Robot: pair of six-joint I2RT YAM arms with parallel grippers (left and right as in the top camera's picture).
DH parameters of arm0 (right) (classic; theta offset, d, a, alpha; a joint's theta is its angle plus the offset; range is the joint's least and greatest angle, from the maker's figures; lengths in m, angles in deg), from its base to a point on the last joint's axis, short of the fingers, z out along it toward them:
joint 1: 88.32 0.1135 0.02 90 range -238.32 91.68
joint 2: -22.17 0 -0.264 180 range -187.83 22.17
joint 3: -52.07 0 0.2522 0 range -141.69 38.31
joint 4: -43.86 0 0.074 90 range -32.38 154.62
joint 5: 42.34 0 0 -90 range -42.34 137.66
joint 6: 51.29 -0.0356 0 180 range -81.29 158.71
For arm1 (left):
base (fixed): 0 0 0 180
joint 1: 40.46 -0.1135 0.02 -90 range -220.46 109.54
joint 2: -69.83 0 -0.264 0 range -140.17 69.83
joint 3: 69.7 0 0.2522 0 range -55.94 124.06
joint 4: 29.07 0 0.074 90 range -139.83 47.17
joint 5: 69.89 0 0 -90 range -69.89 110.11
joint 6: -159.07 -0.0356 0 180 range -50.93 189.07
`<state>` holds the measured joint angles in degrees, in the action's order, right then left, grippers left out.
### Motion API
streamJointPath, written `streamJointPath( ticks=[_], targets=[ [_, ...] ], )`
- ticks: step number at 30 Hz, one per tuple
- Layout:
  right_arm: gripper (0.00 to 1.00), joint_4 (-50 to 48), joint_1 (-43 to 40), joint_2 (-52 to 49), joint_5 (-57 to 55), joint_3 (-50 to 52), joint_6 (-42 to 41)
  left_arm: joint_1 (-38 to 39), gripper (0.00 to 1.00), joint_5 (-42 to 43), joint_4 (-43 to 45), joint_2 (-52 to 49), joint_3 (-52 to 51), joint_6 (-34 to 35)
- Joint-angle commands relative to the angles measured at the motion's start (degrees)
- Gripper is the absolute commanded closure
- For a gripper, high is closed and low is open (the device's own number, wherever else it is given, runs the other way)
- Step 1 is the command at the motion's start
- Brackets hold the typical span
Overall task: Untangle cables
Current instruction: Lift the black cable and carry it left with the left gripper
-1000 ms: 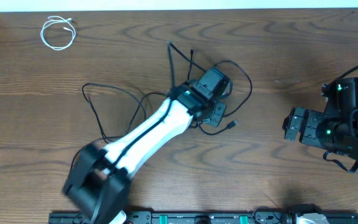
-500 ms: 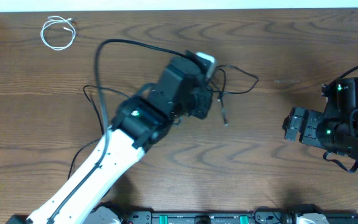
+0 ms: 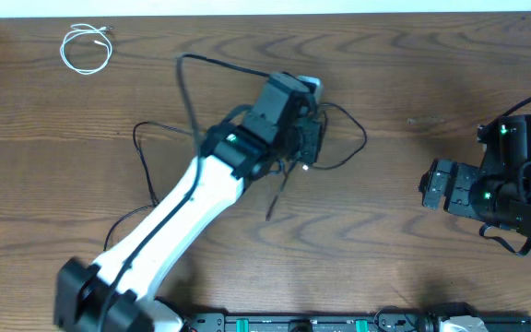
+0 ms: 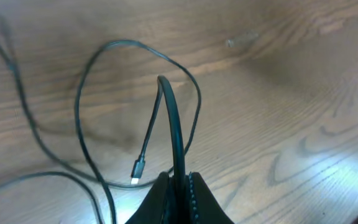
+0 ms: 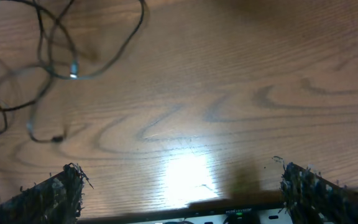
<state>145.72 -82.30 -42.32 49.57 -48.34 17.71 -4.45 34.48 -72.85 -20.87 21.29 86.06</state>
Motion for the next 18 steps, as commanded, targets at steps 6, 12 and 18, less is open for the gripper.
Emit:
streamJointPath(
  ticks=[6,12,18],
  targets=[
    [0.01,0.1,-0.3,0.0,-0.3,-0.1,-0.4,-4.1,0.92,3.0,2.1,5.5,3.4,-1.7],
    [0.01,0.1,-0.3,0.0,-0.3,-0.1,-0.4,-10.9,0.92,2.7,1.4,11.4,3.4,-1.2],
    [0.01,0.1,-0.3,0.0,-0.3,-0.1,-0.4,-21.4,0.92,-10.4,-6.1,13.8,3.4,4.9]
  ],
)
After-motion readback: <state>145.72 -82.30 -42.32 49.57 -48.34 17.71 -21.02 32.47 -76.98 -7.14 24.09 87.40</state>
